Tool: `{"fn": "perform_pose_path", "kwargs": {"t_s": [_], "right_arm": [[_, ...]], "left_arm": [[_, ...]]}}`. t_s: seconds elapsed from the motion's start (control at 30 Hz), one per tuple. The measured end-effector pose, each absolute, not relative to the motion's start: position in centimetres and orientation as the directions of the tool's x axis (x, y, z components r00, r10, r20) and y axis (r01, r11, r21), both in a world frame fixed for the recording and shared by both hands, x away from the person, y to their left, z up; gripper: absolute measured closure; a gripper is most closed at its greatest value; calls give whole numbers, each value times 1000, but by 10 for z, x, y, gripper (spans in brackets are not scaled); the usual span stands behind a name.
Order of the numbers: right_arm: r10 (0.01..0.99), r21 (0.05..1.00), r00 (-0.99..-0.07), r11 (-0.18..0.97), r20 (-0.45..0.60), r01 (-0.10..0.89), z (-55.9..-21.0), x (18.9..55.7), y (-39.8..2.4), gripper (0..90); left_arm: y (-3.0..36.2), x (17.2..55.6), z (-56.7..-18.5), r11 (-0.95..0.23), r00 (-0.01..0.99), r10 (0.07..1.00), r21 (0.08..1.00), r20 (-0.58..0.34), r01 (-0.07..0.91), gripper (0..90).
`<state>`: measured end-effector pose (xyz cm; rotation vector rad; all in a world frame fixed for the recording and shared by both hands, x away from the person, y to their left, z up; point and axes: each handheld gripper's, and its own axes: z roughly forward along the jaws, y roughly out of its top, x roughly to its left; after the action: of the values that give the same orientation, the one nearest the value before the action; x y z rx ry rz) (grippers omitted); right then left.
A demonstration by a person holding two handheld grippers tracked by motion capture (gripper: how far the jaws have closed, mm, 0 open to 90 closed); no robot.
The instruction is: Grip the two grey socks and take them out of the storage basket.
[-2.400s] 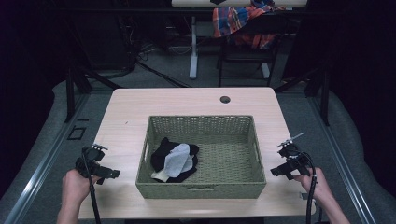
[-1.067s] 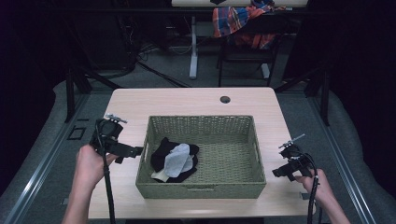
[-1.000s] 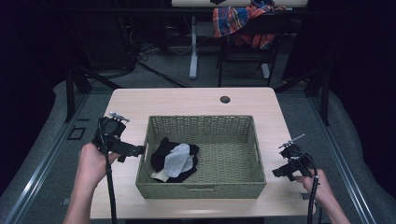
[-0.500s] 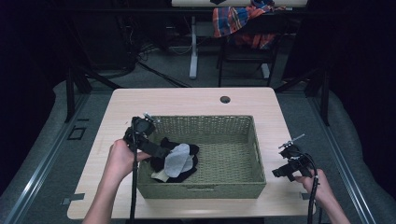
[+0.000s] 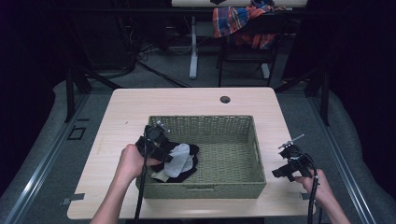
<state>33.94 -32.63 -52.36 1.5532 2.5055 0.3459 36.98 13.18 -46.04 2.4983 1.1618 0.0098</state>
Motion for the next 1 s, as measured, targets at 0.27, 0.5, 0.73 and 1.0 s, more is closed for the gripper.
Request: {"fn": "perform_pose_path", "kwargs": {"t_s": [0.27,0.5,0.73,1.0], "right_arm": [[896,281,-443,433,-30,856,-523,339,-326,154],[896,280,-443,434,-32,856,-523,339,-326,154],[896,280,-444,434,-31,856,-523,339,-326,154],[896,278,-443,433,-30,858,-524,339,-326,154]], "left_arm": [[126,371,-470,-610,672,726,312,-150,729,652],[123,367,-467,-647,709,692,318,-137,693,855],[125,363,-457,-646,716,686,346,-128,681,856],[129,359,-442,-634,718,688,393,-106,665,856]]}}
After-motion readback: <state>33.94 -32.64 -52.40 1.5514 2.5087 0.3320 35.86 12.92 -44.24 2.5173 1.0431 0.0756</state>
